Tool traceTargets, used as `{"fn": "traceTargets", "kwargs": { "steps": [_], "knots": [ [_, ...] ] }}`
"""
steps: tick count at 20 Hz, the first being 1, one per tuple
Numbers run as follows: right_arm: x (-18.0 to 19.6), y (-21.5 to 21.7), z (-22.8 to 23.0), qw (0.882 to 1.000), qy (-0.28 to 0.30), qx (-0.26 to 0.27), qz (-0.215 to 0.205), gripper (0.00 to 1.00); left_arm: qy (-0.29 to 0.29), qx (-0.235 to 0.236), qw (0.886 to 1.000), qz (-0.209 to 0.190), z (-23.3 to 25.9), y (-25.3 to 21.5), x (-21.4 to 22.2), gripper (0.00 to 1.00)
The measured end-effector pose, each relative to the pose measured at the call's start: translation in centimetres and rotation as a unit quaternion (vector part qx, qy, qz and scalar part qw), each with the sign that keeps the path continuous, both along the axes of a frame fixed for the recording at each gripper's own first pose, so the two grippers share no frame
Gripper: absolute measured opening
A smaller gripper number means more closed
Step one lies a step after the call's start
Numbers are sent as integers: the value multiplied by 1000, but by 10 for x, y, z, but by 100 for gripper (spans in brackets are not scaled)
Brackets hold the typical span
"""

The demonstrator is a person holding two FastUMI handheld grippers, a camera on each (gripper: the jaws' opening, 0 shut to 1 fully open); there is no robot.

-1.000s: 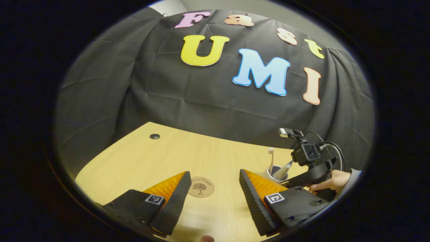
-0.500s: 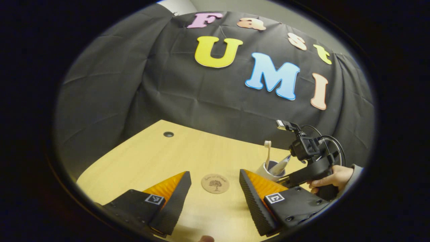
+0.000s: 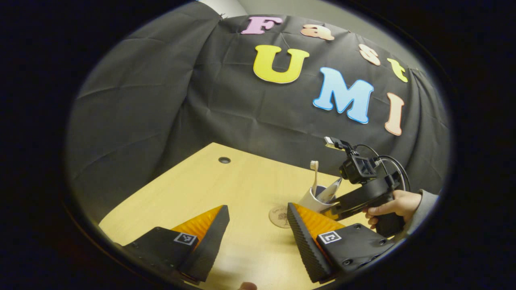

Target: Put the toothbrush and toothpaste on the desktop into the cup, then pick up the cup and place it on the coaster on the desktop.

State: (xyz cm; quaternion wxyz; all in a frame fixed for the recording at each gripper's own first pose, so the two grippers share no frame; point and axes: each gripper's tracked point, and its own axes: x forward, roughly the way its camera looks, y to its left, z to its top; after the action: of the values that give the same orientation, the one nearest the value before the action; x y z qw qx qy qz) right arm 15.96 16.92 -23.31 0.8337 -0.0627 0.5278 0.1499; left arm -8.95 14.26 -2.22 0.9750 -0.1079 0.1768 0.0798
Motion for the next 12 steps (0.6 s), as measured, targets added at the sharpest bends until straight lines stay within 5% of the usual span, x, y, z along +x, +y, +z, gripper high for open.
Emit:
{"fn": "traceTargets", "kwargs": {
  "steps": [12],
  "knots": [
    [9,34,-13,999,27,-12,22,26,10,-4,1000,18,-7,28,-17,94]
  ]
}}
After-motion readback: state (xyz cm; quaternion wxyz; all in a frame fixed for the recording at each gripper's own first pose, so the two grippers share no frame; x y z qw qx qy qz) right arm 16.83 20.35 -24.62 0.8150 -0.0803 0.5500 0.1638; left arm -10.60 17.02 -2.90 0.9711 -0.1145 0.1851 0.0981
